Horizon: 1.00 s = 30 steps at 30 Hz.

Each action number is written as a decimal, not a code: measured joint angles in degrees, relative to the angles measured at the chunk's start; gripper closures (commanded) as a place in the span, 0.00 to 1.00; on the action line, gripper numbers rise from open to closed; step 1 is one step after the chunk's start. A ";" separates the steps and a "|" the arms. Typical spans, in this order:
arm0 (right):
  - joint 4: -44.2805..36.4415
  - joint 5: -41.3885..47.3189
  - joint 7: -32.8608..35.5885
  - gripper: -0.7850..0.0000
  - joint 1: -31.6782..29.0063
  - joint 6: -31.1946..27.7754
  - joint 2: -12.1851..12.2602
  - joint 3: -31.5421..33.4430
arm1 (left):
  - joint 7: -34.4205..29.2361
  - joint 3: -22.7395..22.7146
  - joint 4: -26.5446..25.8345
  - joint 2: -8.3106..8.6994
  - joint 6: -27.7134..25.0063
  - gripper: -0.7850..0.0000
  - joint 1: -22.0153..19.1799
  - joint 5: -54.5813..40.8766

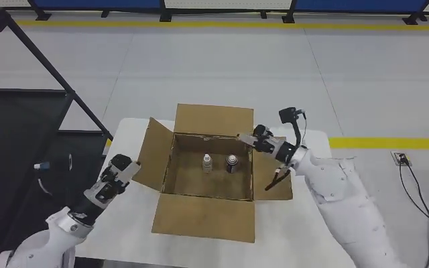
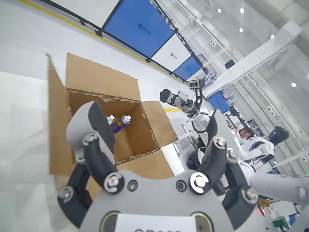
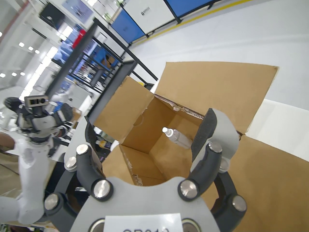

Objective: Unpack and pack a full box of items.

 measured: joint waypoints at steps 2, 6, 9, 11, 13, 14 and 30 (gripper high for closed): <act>1.28 -4.17 0.10 0.00 1.59 3.58 -0.81 -4.16 | -0.39 -2.96 1.06 0.11 -2.00 0.00 2.71 -3.09; 1.85 -3.61 -1.11 0.00 2.38 5.49 -1.38 -5.85 | -1.74 -5.96 2.31 0.29 -4.47 0.00 6.33 -6.30; 1.81 -3.58 -1.07 0.00 2.33 5.37 -1.35 -5.75 | -1.77 -5.92 2.29 0.30 -4.45 0.00 6.31 -6.28; 1.81 -3.60 -1.06 0.00 2.33 5.36 -1.35 -5.75 | -1.75 -5.90 2.28 0.29 -4.42 0.00 6.28 -6.25; 1.81 -3.60 -1.05 0.00 2.33 5.36 -1.35 -5.75 | -1.75 -5.90 2.28 0.29 -4.42 0.00 6.28 -6.24; 1.81 -3.61 -1.05 0.00 2.32 5.37 -1.35 -5.76 | -1.74 -5.90 2.28 0.29 -4.42 0.00 6.28 -6.24; 11.54 -21.15 24.61 0.00 19.97 8.41 -6.69 -24.92 | -1.42 -6.75 3.22 0.95 -4.21 0.00 6.89 -8.46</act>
